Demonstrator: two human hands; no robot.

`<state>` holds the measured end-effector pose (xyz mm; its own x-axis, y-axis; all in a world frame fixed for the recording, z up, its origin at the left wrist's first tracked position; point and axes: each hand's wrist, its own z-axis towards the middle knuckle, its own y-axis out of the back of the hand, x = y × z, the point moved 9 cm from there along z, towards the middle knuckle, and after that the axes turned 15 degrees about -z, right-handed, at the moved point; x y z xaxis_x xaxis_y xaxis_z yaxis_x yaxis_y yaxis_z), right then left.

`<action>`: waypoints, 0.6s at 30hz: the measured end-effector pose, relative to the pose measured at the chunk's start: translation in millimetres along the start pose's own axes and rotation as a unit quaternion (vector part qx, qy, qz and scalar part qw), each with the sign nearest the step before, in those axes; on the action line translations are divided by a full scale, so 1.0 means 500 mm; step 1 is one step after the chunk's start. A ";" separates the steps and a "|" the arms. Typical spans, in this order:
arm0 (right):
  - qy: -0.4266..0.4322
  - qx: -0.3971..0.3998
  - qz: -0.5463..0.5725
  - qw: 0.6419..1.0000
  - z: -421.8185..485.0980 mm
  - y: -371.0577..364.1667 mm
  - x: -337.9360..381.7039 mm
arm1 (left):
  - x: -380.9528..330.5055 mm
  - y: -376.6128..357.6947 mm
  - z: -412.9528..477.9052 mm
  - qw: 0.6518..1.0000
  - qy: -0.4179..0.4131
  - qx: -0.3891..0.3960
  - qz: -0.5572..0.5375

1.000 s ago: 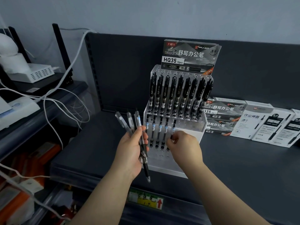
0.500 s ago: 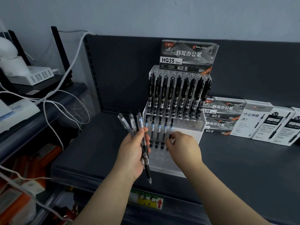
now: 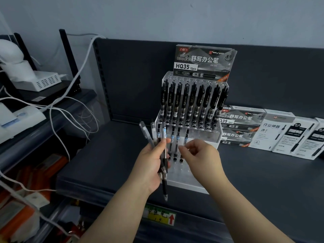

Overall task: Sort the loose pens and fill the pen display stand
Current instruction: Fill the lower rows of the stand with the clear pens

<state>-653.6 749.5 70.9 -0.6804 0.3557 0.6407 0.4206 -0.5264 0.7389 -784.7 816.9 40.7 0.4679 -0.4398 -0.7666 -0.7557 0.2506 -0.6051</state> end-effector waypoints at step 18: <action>-0.031 0.006 0.215 0.976 0.018 0.067 -0.021 | -0.013 -0.025 0.006 0.999 -0.024 0.030 -0.013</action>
<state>-627.0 734.9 90.8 -0.4008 0.1500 0.9038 0.6671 -0.6283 0.4002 -777.1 819.4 52.6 0.5096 -0.4054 -0.7590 -0.7150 0.2912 -0.6356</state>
